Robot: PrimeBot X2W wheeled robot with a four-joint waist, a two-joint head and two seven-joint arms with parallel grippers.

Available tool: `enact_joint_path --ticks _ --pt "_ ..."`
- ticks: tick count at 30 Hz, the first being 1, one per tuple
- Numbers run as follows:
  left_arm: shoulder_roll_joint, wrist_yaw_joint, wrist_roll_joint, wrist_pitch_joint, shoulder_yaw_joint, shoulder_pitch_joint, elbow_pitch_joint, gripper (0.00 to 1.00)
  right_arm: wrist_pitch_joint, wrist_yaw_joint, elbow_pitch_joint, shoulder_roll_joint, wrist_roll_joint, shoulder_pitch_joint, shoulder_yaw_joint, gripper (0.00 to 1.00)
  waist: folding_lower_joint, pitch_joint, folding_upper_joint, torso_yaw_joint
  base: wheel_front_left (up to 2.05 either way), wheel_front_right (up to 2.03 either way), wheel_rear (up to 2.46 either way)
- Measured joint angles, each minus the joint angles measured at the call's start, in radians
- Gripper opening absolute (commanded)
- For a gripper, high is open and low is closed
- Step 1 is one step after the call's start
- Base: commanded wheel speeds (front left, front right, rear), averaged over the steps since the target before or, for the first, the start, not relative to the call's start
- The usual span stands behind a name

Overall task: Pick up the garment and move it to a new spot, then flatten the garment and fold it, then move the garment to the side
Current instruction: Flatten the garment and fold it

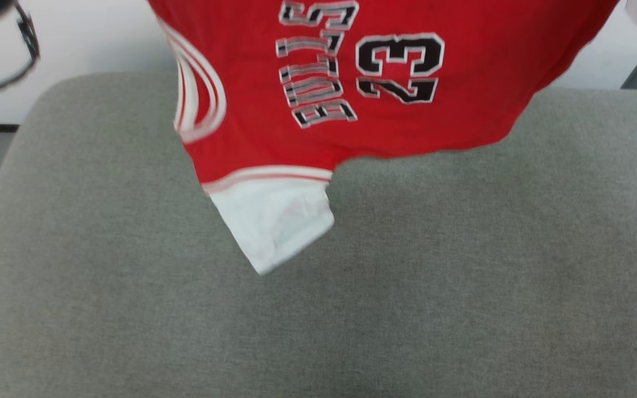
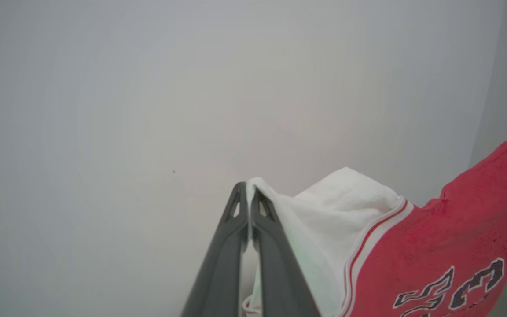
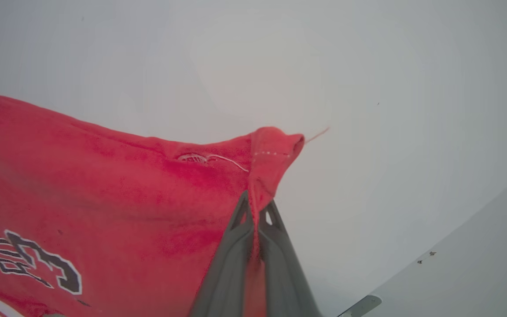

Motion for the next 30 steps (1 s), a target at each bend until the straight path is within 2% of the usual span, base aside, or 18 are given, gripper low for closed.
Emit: enact_joint_path --ticks 5,10,15,19,22,26,30 --pt "-0.037 -0.009 0.037 -0.091 0.006 -0.082 0.076 0.00 -0.069 0.000 0.064 0.035 -0.066 -0.063 -0.043 0.00 0.0000 0.043 0.0000 -0.010 0.00 0.00 0.00" --pt "-0.070 -0.014 0.084 -0.201 0.013 -0.187 0.163 0.00 -0.183 0.000 0.150 0.086 -0.158 -0.155 -0.086 0.00 0.0000 0.120 0.0000 -0.014 0.00 0.00 0.00" --pt "-0.099 -0.016 0.132 -0.325 0.015 -0.297 0.253 0.00 -0.337 0.000 0.244 0.143 -0.250 -0.229 -0.133 0.00 0.0000 0.210 0.0000 -0.022 0.00 0.00 0.00" --pt "-0.115 0.000 0.179 -0.417 0.020 -0.378 0.300 0.00 -0.486 0.000 0.320 0.170 -0.348 -0.290 -0.180 0.00 0.0000 0.280 0.0000 -0.031 0.00 0.00 0.00" --pt "-0.114 0.026 0.218 -0.435 0.058 -0.432 0.275 0.00 -0.532 0.000 0.357 0.174 -0.436 -0.337 -0.232 0.00 0.0000 0.328 0.0000 -0.037 0.00 0.00 0.00" --pt "-0.098 0.040 0.294 -0.439 0.165 -0.440 0.125 0.00 -0.543 0.000 0.353 0.196 -0.529 -0.347 -0.287 0.00 0.0000 0.385 0.0000 -0.042 0.00 0.00 0.00" --pt "-0.095 0.006 0.327 -0.438 0.205 -0.305 0.103 0.00 -0.544 0.000 0.356 0.214 -0.573 -0.282 -0.308 0.00 0.0000 0.420 0.0000 -0.038 0.00 0.00 0.00"
